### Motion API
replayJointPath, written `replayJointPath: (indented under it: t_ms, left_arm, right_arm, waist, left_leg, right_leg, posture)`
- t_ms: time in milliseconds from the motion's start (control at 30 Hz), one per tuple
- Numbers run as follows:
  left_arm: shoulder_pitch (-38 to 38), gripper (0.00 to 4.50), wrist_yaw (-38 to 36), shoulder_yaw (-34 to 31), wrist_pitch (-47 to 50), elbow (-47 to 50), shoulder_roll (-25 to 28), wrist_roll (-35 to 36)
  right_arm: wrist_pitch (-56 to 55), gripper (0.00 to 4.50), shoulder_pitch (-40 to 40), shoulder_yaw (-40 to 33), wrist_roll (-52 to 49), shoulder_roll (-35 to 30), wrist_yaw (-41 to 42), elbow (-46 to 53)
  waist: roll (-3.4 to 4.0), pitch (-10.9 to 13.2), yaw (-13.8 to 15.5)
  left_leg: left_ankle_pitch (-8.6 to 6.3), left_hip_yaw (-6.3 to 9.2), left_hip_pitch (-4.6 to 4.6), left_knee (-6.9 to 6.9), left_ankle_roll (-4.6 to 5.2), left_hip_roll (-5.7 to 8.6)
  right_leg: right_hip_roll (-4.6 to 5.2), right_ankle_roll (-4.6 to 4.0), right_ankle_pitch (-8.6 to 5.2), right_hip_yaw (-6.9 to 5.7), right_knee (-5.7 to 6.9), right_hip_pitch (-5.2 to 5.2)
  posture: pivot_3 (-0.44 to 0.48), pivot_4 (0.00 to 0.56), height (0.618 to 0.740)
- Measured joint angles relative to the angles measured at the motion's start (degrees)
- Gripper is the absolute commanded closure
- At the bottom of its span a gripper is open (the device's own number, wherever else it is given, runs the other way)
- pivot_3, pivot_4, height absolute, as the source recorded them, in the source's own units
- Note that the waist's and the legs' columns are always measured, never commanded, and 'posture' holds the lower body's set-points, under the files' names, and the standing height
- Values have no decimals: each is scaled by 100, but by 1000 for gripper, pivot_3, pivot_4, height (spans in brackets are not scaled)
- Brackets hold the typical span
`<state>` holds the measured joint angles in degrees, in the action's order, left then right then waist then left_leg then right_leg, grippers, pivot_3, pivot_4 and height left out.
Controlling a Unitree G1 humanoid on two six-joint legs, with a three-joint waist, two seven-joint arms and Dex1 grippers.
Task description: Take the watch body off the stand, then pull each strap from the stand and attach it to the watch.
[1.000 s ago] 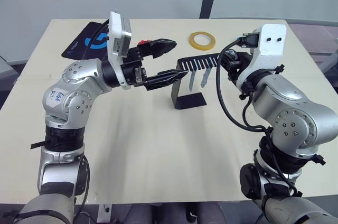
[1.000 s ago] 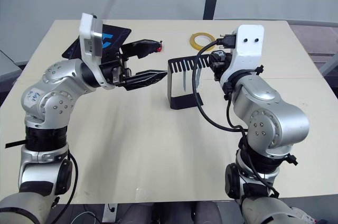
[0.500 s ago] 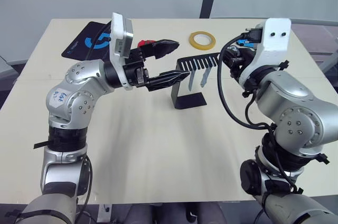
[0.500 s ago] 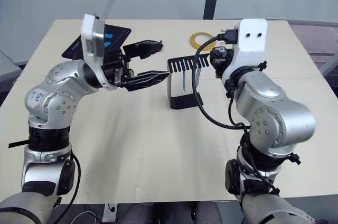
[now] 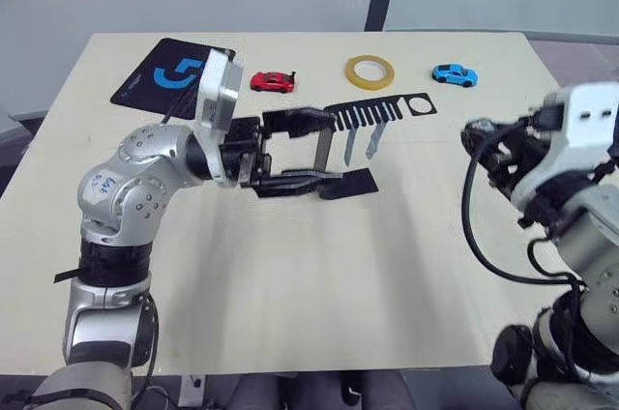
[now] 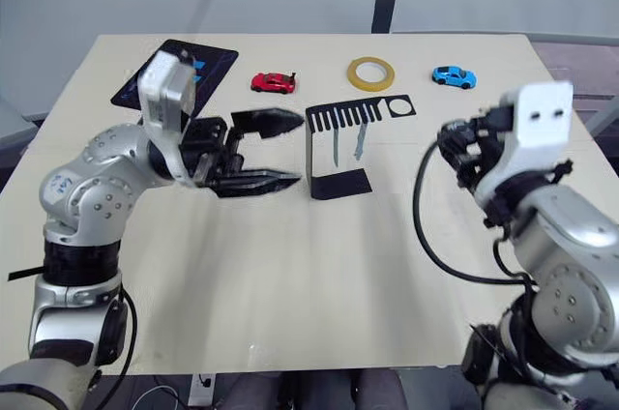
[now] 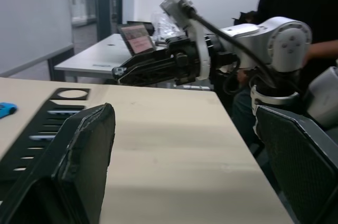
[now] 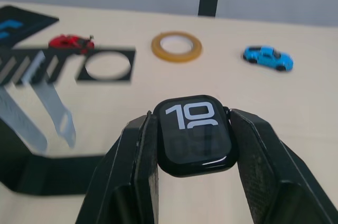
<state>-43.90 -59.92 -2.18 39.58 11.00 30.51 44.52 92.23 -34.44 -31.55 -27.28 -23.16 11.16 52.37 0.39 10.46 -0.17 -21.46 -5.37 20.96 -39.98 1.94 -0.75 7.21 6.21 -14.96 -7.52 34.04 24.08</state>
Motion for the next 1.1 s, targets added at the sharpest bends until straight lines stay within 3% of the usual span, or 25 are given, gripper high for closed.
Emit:
replayJointPath:
  t_ms: [100, 267, 367, 600, 1100]
  left_arm:
    - [652, 0, -479, 229, -8, 393, 321, 12]
    - [777, 0, -656, 402, -226, 509, 357, -113]
    - [834, 0, -635, 493, -287, 513, 333, -218]
    - [819, 0, -486, 576, -323, 522, 201, -300]
    - [671, 0, -210, 577, -332, 524, 91, -417]
  right_arm:
    - [-75, 2873, 1686, -786, -301, -24, 455, 78]
    - [-1357, 2873, 3154, -682, -90, 67, 649, -10]
    - [-2129, 2873, 3528, -428, 137, 65, 706, -382]
    - [-3898, 2873, 3507, 264, 669, -351, 1054, -2034]
    - [-4732, 2873, 2897, 525, 752, -528, 1179, -3706]
  waist:
    - [8, 5, 12]
    - [7, 4, 24]
    - [7, 4, 16]
    - [7, 4, 13]
    - [7, 4, 36]
  left_leg:
    - [1, -2, 19, 0, -8, -6]
    - [6, -14, 14, -5, -8, 0]
    - [6, -17, 13, -5, -8, 0]
    - [8, -21, 9, -5, -10, -6]
    - [8, -17, 13, -11, -9, -7]
  right_leg:
    - [-14, -7, -4, 7, 4, 22]
    - [-12, -3, -2, 25, 11, 26]
    - [-14, -4, -2, 28, 11, 26]
    - [-21, -4, -2, 33, 15, 28]
    - [-18, -4, -2, 30, 19, 28]
  posture:
    - [0, 150, 732]
    - [0, 150, 732]
    - [0, 150, 732]
    - [0, 150, 732]
    - [0, 150, 732]
